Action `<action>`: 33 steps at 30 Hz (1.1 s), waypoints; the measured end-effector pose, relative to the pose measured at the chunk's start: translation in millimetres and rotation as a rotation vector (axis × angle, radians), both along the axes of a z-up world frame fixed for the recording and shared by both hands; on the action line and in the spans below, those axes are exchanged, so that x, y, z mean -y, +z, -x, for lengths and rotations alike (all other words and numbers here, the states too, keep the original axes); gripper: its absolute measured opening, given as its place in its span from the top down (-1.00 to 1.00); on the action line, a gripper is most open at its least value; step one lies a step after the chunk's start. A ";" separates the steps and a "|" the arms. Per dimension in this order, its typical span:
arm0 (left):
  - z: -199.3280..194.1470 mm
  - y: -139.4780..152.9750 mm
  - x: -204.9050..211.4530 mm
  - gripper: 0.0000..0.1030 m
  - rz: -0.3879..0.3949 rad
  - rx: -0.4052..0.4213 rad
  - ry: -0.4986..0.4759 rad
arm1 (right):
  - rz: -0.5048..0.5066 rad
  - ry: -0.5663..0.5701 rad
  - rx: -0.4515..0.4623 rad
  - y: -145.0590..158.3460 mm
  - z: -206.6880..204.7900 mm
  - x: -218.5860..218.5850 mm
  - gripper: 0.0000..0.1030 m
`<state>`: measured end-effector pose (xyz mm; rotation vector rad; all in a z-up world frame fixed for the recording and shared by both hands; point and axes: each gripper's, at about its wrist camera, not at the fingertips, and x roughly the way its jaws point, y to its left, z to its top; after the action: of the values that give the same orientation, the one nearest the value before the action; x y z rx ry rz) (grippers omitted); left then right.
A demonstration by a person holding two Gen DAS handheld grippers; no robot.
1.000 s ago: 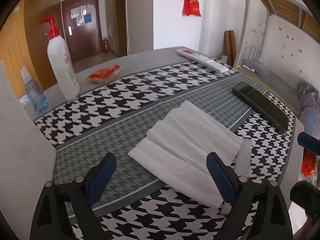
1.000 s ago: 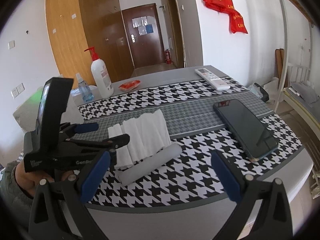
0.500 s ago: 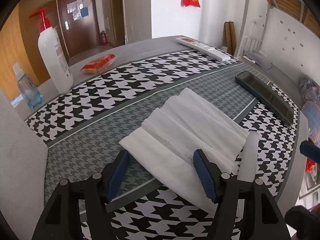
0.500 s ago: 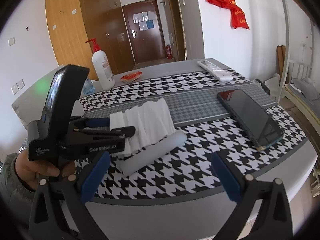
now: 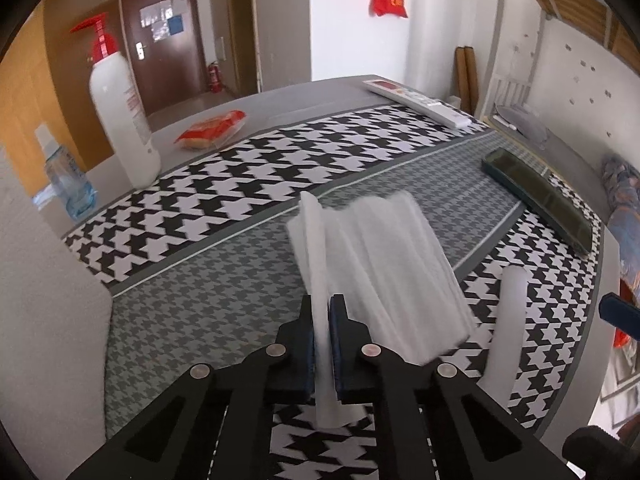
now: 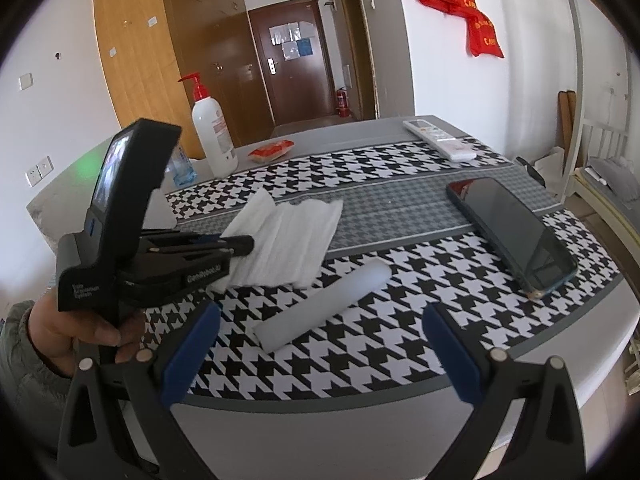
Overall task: Organize soft objects
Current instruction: 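Grasp the white foam cylinder with the right gripper while the left gripper holds the tissues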
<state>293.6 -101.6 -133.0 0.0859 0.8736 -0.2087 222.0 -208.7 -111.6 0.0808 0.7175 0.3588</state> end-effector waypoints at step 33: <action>17.8 6.4 -31.2 0.86 0.107 0.054 0.004 | 0.101 -0.070 -0.114 -23.2 -38.0 -28.8 0.15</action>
<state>275.8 -70.4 -126.6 -0.0098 0.8070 -0.2483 260.0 -180.0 -134.8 0.0309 0.8421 0.2518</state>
